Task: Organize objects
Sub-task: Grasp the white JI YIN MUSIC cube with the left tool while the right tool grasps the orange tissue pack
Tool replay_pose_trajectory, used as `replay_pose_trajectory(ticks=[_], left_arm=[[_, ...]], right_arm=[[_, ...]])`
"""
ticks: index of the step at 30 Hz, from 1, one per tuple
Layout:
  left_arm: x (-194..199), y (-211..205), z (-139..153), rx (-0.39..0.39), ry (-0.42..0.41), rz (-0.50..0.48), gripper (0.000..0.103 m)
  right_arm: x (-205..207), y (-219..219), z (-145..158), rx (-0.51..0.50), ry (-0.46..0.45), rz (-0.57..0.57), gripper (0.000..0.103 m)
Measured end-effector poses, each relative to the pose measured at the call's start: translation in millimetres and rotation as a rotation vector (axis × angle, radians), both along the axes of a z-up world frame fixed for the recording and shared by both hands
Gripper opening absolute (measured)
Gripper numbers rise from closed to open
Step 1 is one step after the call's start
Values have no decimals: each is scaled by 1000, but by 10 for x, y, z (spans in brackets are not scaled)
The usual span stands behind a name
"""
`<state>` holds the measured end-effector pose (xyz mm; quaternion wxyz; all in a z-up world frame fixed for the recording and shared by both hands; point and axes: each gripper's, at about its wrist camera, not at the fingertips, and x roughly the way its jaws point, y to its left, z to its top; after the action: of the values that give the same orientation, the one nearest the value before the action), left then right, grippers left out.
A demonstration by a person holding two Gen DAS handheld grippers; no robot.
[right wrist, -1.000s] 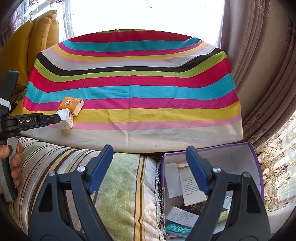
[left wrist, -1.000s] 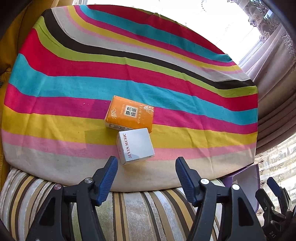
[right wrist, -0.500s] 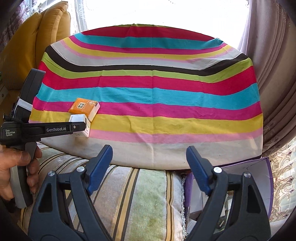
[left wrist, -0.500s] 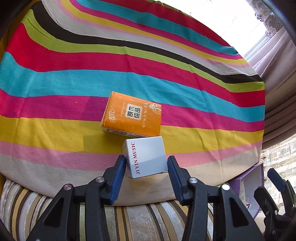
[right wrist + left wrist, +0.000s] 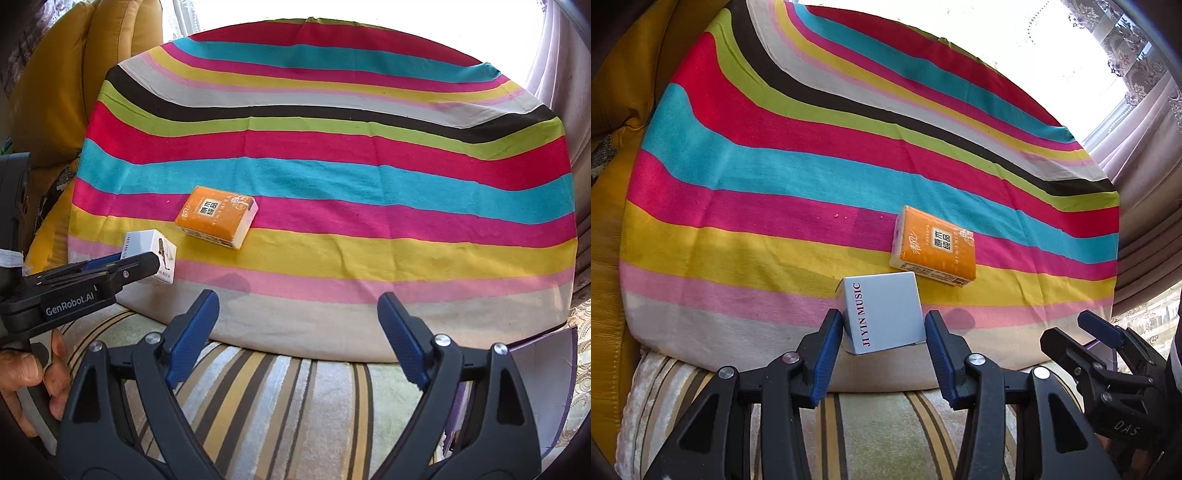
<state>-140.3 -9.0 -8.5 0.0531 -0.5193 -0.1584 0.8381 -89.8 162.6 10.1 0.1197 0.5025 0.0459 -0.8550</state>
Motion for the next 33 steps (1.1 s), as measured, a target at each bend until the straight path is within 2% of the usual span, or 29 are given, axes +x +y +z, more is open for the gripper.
replay_pose_trajectory(ticks=[4,9,15,25,33], left_arm=[[72,-239,37,-13,38,52,47],[114,-425,-24,40,49,108,47],[180,-556,3,63,94,157,47],[185,-639,-72,126,91,171,47],[178,-627,-78,121,91,166,47]], right_arm=[[-130,-174,-114,-25,-40,-8,93],[-266,-410,-224,-25,-68,-15,94],[-434,-752,-316,-7,-71,-14,97],[-718,-1010,-462,47,-58,-61,97],[-884,-1079,-608,86,-73,-76,97]])
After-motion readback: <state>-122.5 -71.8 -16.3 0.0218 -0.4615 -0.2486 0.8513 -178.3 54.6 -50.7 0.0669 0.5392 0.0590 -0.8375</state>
